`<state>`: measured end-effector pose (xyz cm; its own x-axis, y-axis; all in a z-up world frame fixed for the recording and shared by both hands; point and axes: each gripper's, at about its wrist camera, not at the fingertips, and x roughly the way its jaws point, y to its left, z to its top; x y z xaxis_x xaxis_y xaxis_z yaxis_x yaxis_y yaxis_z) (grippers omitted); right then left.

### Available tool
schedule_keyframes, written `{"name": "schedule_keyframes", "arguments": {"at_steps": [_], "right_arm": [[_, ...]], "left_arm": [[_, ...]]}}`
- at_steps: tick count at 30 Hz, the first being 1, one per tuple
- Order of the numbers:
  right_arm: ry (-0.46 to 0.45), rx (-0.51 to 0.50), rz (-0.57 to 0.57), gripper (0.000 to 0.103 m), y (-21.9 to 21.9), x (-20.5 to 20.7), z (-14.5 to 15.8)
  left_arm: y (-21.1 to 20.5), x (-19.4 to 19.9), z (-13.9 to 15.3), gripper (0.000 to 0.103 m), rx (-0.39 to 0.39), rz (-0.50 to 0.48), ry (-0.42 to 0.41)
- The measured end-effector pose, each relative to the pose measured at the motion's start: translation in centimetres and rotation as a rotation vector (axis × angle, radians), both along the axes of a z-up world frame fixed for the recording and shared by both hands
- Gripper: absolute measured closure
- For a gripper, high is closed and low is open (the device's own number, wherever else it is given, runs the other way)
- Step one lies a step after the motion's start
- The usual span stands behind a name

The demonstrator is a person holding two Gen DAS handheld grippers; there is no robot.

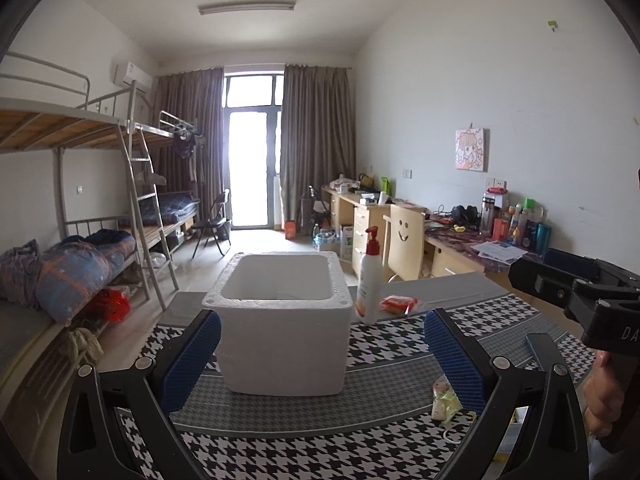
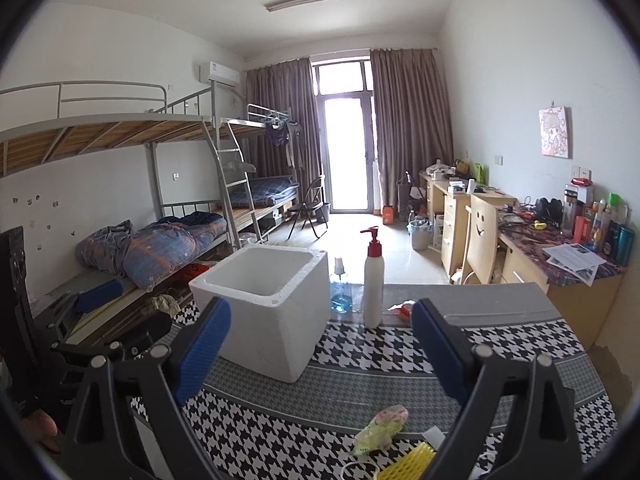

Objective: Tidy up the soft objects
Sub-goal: 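Withdraw both tools from the box back toward the remaining items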

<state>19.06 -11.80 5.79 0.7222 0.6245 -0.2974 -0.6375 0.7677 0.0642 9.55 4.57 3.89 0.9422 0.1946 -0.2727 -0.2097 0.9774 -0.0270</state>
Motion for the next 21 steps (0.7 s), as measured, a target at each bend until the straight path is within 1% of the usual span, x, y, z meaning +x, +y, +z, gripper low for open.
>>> {"name": "schedule_keyframes", "arguments": {"at_steps": [6,11,14,17,21], "right_arm": [[-0.008,-0.005,-0.027,0.009,-1.1,-0.5,-0.5],[-0.011,0.000,-0.057,0.009,-2.2,-0.9,-0.8],[-0.025,-0.009,-0.082,0.009,-2.8,-1.3,-1.1],[-0.026,-0.018,-0.095,0.009,-3.3,-1.5,-1.6],[-0.032,-0.022,-0.114,0.009,-4.2,-1.9,-2.3]], "left_arm": [[-0.8,-0.4,-0.6,0.001,-0.015,-0.032,-0.010],[-1.4,-0.1,-1.2,0.001,-0.031,-0.070,0.003],[-2.3,0.2,-1.7,0.001,-0.022,-0.100,0.019],[-2.9,0.2,-2.0,0.001,-0.012,-0.114,0.018],[-3.5,0.3,-2.4,0.001,-0.021,-0.136,0.022]]}}
